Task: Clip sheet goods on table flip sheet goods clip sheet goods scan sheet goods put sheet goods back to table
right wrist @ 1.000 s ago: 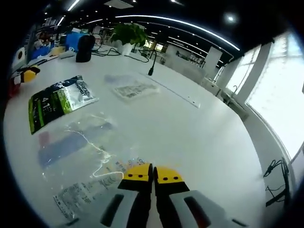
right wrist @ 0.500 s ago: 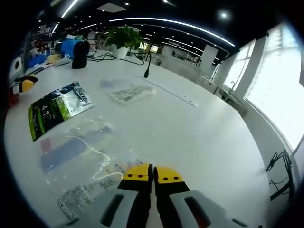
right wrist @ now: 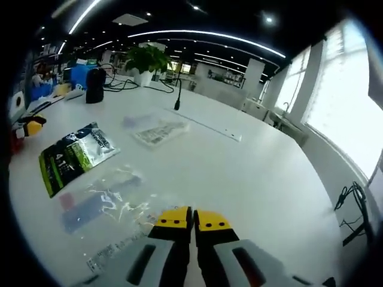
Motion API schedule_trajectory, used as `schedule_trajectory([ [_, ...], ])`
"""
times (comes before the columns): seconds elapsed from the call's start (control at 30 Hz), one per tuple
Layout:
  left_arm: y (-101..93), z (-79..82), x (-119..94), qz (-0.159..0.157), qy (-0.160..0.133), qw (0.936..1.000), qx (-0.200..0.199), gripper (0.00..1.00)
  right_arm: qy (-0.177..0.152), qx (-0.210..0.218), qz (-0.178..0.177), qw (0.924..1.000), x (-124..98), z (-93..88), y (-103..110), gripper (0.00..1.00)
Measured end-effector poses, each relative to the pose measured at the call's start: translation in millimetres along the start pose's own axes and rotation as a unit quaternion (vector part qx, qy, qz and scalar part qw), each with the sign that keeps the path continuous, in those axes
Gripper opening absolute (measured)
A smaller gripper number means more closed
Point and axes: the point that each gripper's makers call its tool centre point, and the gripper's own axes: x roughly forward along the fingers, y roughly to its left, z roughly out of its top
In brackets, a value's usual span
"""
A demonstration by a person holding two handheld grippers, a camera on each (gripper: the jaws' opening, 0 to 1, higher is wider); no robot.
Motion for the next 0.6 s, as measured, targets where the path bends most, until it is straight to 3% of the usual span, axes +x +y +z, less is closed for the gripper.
schedule_trajectory([
  [0.27, -1.6, 0.5, -1, -0.001, -0.001, 1.0000, 0.002, 0.06, -0.011, -0.002, -0.007, 0.9999, -11, 13.8, -1, 0.00],
  [0.6, -2.6, 0.7, -3, 0.000, 0.000, 1.0000, 0.003, 0.06, -0.033, -0.009, -0.009, 0.9994, -25, 43.8, 5, 0.00],
])
